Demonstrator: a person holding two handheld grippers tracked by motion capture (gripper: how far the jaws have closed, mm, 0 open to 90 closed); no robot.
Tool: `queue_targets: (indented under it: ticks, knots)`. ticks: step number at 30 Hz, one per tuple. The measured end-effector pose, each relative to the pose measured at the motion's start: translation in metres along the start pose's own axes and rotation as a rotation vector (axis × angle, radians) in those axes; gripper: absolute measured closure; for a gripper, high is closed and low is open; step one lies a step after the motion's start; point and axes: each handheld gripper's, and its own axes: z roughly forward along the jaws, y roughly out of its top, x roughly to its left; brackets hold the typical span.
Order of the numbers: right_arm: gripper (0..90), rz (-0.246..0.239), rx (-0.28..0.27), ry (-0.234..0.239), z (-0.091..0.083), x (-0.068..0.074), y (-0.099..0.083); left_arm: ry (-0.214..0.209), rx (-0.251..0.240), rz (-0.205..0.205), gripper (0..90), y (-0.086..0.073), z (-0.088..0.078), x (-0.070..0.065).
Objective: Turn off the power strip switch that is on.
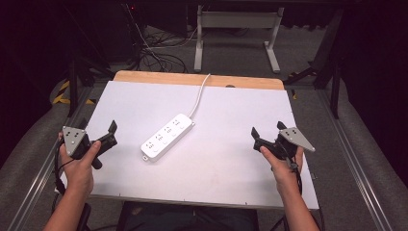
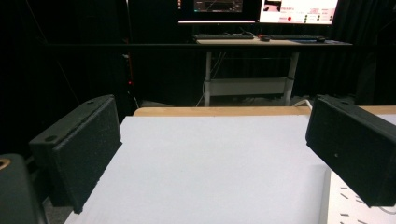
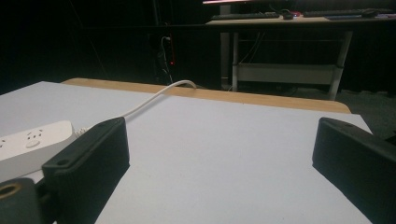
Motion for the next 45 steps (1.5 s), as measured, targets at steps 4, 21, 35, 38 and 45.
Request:
queue_targets:
  ticks: [4, 21, 35, 38, 45]
  knots:
    - [4.5, 0.0, -0.001, -0.005, -0.001, -0.001, 0.0, -0.017, 0.003, 0.003, 6.8, 0.0, 0.0, 0.0]
    - [4.6, -0.018, 0.007, -0.004, -0.001, -0.001, -0.001, -0.027, 0.023, 0.01, 16.3, 0.001, 0.004, -0.006]
    - [5.6, -0.017, 0.021, 0.018, 0.001, 0.0, -0.001, -0.084, 0.033, -0.004, 61.1, 0.002, 0.003, -0.007]
    - [6.0, -0.009, 0.028, 0.026, 0.002, 0.0, -0.001, -0.079, 0.034, 0.016, 74.2, 0.002, 0.002, -0.005]
    - [6.0, -0.017, 0.026, 0.037, 0.001, 0.004, 0.0, -0.105, 0.024, -0.028, 89.8, 0.004, 0.004, 0.001]
